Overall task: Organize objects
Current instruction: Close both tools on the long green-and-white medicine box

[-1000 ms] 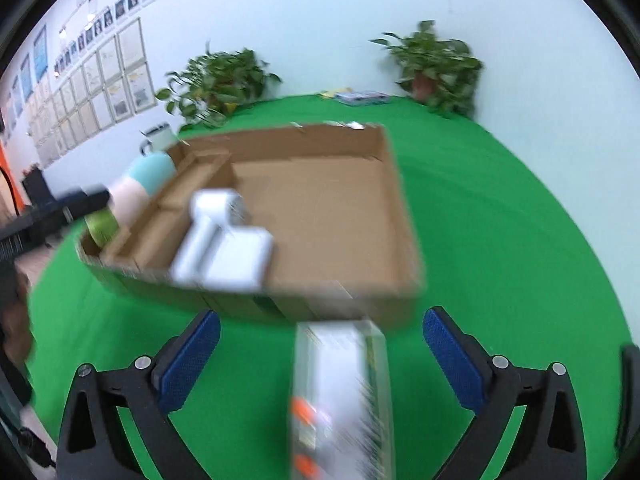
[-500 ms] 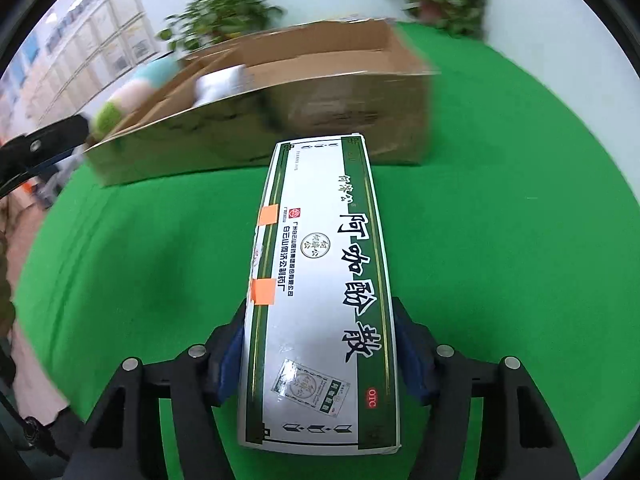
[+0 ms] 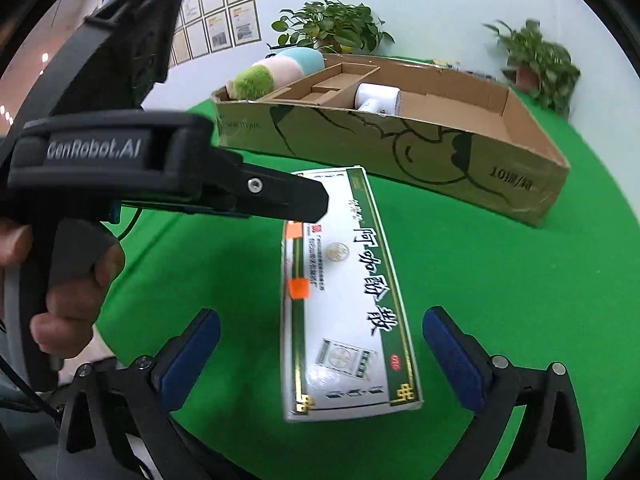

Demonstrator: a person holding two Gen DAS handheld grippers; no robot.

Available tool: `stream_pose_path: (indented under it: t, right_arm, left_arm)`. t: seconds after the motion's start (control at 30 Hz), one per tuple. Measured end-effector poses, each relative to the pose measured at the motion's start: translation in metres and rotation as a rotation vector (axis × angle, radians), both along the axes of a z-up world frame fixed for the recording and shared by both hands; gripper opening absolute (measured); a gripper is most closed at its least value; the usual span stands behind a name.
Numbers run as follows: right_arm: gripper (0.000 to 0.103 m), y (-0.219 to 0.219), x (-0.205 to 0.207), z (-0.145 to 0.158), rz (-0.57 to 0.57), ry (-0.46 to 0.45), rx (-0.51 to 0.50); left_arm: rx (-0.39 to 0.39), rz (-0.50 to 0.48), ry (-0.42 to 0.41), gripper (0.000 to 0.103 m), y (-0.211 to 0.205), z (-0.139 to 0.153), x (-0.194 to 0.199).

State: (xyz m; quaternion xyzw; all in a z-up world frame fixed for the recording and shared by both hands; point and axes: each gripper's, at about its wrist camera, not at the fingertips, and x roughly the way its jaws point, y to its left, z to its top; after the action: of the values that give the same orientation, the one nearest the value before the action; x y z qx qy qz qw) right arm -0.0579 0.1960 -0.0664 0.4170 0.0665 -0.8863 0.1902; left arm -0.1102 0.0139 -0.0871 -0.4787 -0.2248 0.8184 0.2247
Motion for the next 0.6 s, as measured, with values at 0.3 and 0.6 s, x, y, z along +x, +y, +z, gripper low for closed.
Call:
stream_pose_path:
  t: [0.3,0.6]
  right_arm:
    - [0.094,-0.017,-0.022,-0.011,-0.017,-0.036,-0.007]
    - [0.074,-0.026,-0.016,-0.020,-0.019,-0.138,-0.050]
  left_arm:
    - [0.040,0.011,-0.044,0.082,0.007,-0.014,-0.002]
    - [0.032,0.007,-0.044,0.079,0.002,-0.015,0.002]
